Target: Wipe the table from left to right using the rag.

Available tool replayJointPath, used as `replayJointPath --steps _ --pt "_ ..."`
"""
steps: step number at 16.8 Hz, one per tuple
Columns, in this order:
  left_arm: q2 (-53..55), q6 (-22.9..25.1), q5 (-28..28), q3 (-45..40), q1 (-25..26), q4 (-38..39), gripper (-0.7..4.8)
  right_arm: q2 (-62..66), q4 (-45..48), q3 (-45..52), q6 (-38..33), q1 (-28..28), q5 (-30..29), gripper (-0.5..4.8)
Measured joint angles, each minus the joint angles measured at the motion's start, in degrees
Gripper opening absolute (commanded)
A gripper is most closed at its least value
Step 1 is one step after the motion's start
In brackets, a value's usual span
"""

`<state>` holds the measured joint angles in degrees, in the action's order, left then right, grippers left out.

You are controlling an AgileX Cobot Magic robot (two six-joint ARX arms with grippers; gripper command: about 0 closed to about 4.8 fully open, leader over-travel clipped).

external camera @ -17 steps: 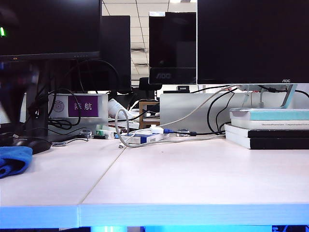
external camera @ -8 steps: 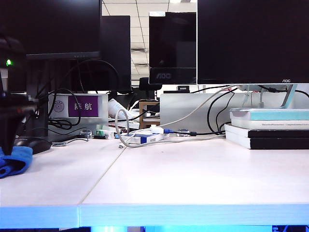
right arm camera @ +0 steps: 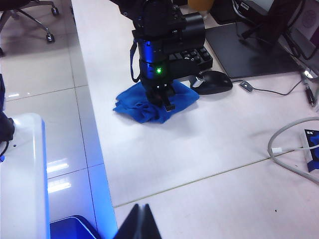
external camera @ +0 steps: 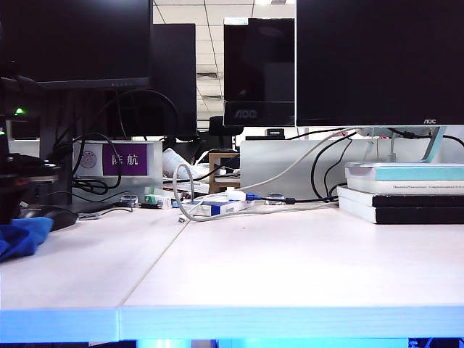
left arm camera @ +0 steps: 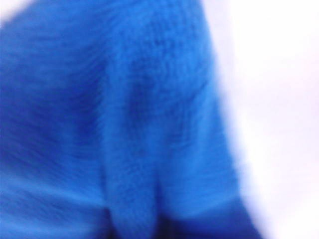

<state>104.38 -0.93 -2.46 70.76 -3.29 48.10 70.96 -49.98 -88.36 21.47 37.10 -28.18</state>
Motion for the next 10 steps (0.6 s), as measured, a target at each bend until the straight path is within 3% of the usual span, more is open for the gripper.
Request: replayJointPath --steps 4,7,10 --pt "0.2 0.1 -0.2 0.1 -0.1 0.1 -0.06 0.0 0.0 0.0 -3.3 0.0 0.1 -0.04" --pt "0.3 3.7 -1.9 0.1 -0.5 0.8 -0.06 -0.2 -0.7 0.0 -6.6 0.0 0.7 -0.04" --pt "0.3 7.7 0.0 0.2 -3.4 1.0 -0.06 -0.3 -2.8 0.0 -6.8 0.0 4.7 -0.04"
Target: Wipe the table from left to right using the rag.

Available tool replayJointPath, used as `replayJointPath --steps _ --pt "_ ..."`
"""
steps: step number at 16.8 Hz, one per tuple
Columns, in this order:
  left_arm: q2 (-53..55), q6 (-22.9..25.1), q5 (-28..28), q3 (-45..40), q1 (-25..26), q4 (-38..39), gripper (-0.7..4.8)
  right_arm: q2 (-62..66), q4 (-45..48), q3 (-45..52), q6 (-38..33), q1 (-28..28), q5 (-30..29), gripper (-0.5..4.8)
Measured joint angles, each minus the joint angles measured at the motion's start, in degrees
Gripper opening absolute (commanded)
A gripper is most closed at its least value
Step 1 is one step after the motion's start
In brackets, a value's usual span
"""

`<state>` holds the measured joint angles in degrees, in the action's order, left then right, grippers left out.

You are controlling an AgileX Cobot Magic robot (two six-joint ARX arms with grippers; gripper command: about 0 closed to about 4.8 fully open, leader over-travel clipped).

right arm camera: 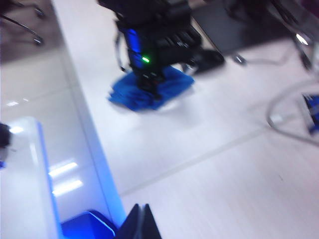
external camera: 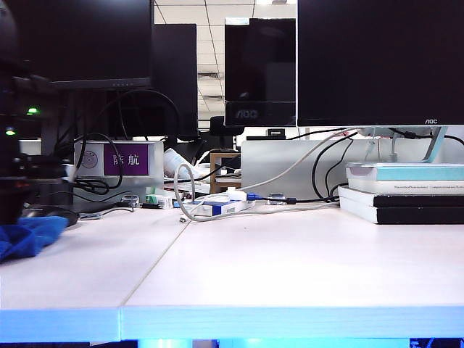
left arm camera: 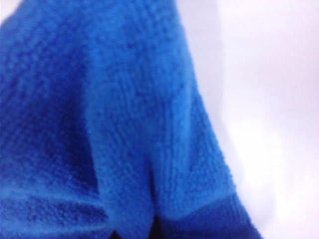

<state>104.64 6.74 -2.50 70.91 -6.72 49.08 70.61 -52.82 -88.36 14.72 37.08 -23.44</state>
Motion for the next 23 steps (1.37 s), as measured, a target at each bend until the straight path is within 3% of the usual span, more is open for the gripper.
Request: replayJointPath --steps 9,14,17,23 --pt "0.0 1.4 -2.2 0.0 -15.0 0.4 -0.06 -1.7 -2.6 0.0 -0.1 0.0 5.6 -0.04" --pt "0.1 1.4 -3.8 -0.1 -22.4 -0.2 -0.06 -1.9 -9.2 0.0 -0.1 0.0 10.2 -0.04" --pt "0.2 -0.1 -5.1 -0.2 -24.3 -1.5 -0.06 -1.9 -15.0 0.0 -0.1 0.0 16.3 -0.04" --pt "1.0 -1.7 -8.2 0.2 -26.4 -3.6 -0.06 -1.9 -19.6 0.0 -1.3 0.0 19.1 -0.04"
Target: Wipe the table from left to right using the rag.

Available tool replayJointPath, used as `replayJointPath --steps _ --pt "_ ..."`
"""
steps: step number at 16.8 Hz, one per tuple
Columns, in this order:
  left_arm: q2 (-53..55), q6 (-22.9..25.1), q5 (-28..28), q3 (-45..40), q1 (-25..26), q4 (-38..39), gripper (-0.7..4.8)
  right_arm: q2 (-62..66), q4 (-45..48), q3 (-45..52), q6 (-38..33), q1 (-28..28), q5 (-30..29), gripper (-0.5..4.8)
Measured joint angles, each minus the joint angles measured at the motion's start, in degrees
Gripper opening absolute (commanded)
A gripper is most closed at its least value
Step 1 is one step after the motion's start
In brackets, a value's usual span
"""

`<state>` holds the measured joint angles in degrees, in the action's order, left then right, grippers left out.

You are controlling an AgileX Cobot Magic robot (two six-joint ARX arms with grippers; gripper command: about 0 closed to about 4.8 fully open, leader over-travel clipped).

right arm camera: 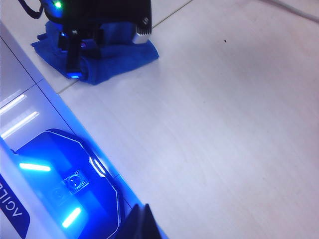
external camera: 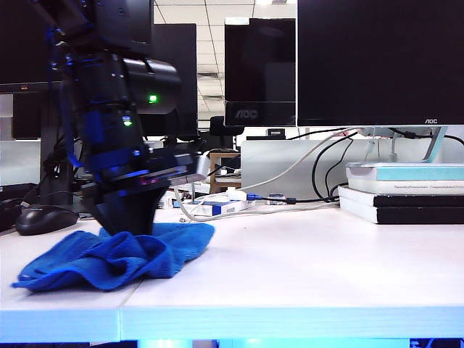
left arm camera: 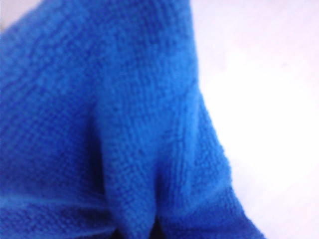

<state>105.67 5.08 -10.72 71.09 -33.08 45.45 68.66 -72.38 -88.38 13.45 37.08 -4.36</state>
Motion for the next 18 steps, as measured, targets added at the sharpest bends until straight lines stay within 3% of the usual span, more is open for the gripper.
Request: replayJointPath --steps 14,18 --pt "9.3 -2.4 -1.3 13.4 -8.2 0.8 -0.06 -1.2 -2.9 0.0 -3.1 0.0 6.3 -0.04" --pt "12.2 -2.3 -1.9 17.8 -9.8 1.8 -0.06 -1.4 -7.2 0.0 -3.1 0.0 11.7 -0.04"
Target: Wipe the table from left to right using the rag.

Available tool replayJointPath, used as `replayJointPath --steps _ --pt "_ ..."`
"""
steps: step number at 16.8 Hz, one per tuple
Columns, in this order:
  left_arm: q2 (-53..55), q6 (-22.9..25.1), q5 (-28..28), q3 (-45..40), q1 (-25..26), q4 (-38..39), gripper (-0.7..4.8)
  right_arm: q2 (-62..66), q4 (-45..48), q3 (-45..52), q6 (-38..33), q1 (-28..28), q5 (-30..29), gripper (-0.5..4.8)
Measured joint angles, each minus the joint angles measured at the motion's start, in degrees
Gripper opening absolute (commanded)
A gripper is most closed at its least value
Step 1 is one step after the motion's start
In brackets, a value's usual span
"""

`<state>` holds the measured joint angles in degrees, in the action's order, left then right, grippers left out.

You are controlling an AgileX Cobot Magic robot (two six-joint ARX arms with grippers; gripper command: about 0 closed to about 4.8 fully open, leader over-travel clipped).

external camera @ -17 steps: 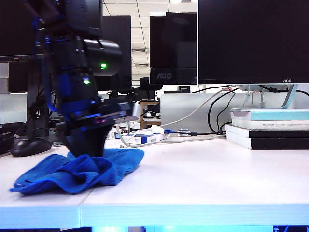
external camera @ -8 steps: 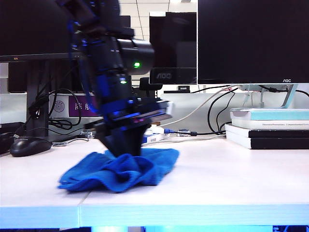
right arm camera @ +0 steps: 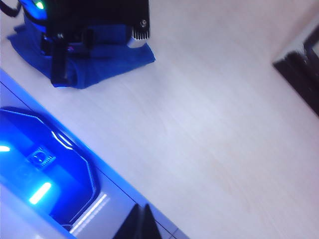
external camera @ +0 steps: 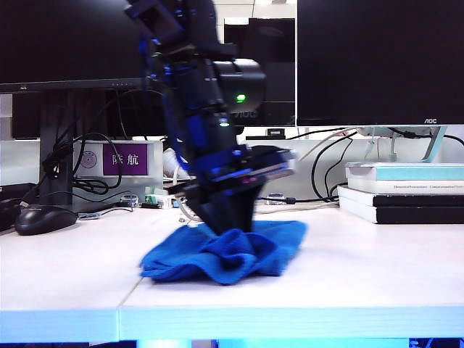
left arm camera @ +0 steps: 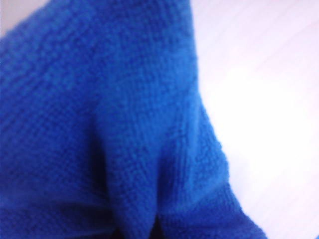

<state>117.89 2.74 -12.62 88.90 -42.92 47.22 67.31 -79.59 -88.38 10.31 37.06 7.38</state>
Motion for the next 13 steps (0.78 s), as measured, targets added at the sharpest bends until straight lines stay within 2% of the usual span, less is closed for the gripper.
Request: replayJointPath --steps 4,7,13 --pt "1.8 0.0 -0.3 2.3 -2.3 -0.3 -0.06 -1.3 0.0 0.0 -0.9 0.0 0.9 -0.04" --pt "3.0 -0.9 -1.2 3.8 -3.8 -0.9 -0.06 -1.9 0.0 0.0 -2.4 0.0 6.1 -0.04" --pt "6.7 -1.2 -1.7 9.9 -5.7 0.2 -0.06 -5.6 0.0 0.0 -8.1 0.0 6.9 -0.04"
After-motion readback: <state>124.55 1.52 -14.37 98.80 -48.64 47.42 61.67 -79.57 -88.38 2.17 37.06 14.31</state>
